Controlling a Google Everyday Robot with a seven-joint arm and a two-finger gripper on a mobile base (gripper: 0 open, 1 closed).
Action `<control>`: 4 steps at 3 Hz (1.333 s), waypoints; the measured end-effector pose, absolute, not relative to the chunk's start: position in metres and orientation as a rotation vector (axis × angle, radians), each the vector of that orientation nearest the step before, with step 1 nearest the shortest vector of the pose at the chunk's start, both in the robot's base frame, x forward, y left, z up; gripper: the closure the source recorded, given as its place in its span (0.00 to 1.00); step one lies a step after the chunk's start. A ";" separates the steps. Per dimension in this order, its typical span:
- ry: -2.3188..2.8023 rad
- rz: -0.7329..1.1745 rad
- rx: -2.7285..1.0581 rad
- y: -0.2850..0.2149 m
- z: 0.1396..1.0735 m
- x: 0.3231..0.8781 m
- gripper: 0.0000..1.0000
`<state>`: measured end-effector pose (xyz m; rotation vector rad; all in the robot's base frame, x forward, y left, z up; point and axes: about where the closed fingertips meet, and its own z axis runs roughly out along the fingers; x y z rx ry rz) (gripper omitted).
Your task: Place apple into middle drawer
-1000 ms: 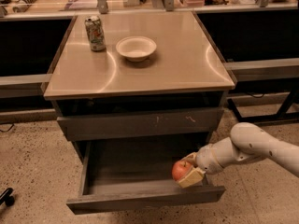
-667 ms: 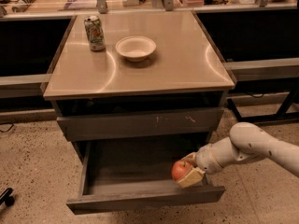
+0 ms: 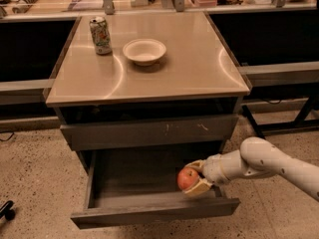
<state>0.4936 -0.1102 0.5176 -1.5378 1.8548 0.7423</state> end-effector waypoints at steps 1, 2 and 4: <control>1.706 0.621 -1.585 -0.090 0.508 0.519 1.00; 1.641 0.522 -1.618 -0.075 0.494 0.546 1.00; 1.700 0.448 -1.630 -0.061 0.438 0.594 1.00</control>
Offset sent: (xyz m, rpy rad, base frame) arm 0.0928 0.0543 -0.0438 -0.0710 -0.3682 0.0688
